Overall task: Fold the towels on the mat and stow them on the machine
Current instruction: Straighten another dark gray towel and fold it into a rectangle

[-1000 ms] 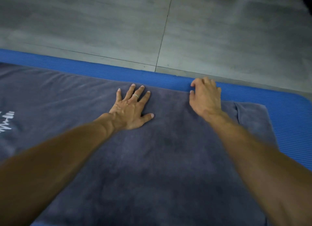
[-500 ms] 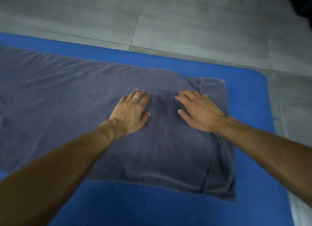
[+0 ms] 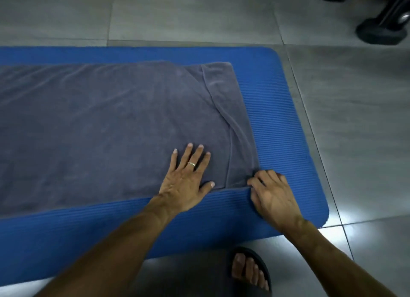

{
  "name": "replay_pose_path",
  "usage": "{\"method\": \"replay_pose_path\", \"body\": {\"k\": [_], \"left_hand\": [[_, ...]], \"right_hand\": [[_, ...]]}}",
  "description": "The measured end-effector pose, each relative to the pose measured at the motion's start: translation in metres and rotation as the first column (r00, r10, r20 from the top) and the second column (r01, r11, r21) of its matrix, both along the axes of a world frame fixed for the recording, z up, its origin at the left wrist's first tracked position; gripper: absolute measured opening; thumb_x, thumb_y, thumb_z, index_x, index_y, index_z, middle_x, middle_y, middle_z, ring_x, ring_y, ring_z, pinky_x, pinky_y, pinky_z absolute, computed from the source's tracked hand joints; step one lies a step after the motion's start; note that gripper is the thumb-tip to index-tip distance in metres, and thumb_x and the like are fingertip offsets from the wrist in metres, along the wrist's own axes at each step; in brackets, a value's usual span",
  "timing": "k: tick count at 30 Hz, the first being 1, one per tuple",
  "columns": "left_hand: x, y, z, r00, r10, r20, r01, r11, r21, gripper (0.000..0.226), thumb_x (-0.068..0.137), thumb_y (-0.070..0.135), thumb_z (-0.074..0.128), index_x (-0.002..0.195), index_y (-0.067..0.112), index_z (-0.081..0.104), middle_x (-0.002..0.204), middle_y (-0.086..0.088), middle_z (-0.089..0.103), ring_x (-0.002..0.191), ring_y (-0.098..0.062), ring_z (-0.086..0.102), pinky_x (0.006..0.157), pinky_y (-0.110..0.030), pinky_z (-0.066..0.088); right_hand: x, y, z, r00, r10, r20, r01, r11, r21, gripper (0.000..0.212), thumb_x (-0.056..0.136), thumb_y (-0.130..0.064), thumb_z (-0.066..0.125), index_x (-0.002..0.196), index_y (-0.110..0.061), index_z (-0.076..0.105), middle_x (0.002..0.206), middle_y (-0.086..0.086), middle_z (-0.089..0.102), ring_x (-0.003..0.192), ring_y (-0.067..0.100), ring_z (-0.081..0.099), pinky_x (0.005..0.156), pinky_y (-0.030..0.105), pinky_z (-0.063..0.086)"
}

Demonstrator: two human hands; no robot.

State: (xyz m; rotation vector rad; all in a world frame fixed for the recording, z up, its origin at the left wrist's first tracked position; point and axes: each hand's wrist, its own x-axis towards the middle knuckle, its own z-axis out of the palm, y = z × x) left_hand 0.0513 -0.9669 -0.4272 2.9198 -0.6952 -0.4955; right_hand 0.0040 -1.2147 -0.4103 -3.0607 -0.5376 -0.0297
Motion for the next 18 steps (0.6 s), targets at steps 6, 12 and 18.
{"method": "replay_pose_path", "body": {"k": [6, 12, 18], "left_hand": [[-0.006, 0.0, 0.003, 0.999, -0.004, 0.032, 0.005, 1.0, -0.029, 0.091, 0.082, 0.073, 0.01, 0.154, 0.017, 0.012, 0.162, -0.006, 0.004, 0.149, -0.026, -0.008, 0.116, -0.053, -0.011], [-0.002, 0.011, -0.005, 0.997, 0.073, 0.04, -0.072, 0.997, -0.024, 0.088, 0.083, 0.072, 0.019, 0.153, 0.019, 0.022, 0.161, -0.005, 0.014, 0.149, -0.028, 0.004, 0.117, -0.06, 0.002], [0.0, 0.009, -0.001, 0.995, 0.099, -0.033, -0.099, 0.995, -0.014, 0.091, 0.079, 0.074, 0.019, 0.155, 0.025, 0.005, 0.163, 0.001, -0.004, 0.148, -0.023, -0.012, 0.117, -0.058, -0.006]], "right_hand": [[0.006, 0.005, 0.023, 0.993, -0.088, -0.084, 0.099, 0.986, 0.136, 0.026, 0.081, -0.031, 0.05, 0.082, -0.016, 0.07, 0.083, 0.0, 0.063, 0.08, 0.025, 0.059, 0.073, 0.039, 0.041], [0.096, 0.064, 0.029, 0.829, -0.473, -0.298, 0.512, 0.856, 0.067, 0.031, 0.088, -0.037, 0.059, 0.097, -0.008, 0.066, 0.1, 0.013, 0.067, 0.095, 0.034, 0.063, 0.078, 0.038, 0.048], [0.088, 0.068, 0.029, 0.866, -0.425, -0.263, 0.464, 0.879, 0.11, 0.024, 0.087, -0.029, 0.057, 0.102, -0.012, 0.066, 0.103, 0.009, 0.066, 0.095, 0.034, 0.063, 0.078, 0.037, 0.048]]}}
